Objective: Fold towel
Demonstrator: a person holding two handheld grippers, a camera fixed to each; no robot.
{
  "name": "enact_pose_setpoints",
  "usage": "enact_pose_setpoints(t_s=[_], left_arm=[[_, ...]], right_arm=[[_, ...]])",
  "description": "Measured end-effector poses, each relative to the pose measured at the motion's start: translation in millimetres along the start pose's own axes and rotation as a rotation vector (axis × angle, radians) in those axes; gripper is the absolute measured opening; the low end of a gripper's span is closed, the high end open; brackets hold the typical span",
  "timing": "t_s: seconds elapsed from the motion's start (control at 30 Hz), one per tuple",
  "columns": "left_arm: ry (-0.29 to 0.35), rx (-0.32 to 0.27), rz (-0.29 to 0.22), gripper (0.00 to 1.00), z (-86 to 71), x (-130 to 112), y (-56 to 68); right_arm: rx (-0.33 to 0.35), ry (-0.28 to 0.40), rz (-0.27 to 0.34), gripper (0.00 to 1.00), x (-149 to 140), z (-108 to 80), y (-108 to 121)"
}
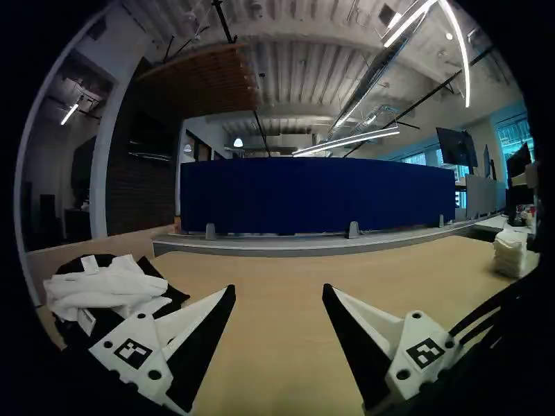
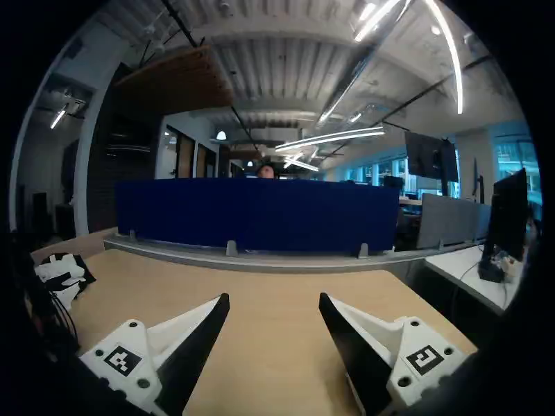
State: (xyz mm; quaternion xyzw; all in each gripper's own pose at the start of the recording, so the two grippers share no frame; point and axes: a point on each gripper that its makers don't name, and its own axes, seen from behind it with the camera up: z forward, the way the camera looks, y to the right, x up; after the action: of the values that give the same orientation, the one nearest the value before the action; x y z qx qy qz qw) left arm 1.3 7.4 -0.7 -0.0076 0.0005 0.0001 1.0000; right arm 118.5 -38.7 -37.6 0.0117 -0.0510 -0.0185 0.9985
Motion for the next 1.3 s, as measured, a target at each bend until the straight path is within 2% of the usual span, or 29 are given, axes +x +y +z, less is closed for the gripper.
enact_pose_setpoints(t_s=[0.33, 0.6, 0.8, 1.07, 1.3], left_arm=[[-0.001, -0.005, -0.002, 0.93, -0.8, 0, -0.1], [-0.001, -0.005, 0.000, 0.93, -1.2, 0, 0.0], [-0.001, -0.005, -0.001, 0.93, -1.3, 0, 0.1], [-0.001, -0.005, 0.000, 0.93, -1.1, 0, 0.1], [-0.001, -0.004, 0.000, 0.93, -0.8, 0, 0.1]], right_arm=[[-0.007, 0.019, 0.010, 1.00, 7, -1.9, 7], [-0.041, 0.060, 0.013, 1.00, 27, -1.0, 23], [-0.054, 0.096, 0.011, 1.00, 30, 3.4, 30], [-0.035, 0.111, 0.034, 1.00, 13, 7.5, 30], [-0.044, 0.120, 0.036, 1.00, -19, 13.3, 47]])
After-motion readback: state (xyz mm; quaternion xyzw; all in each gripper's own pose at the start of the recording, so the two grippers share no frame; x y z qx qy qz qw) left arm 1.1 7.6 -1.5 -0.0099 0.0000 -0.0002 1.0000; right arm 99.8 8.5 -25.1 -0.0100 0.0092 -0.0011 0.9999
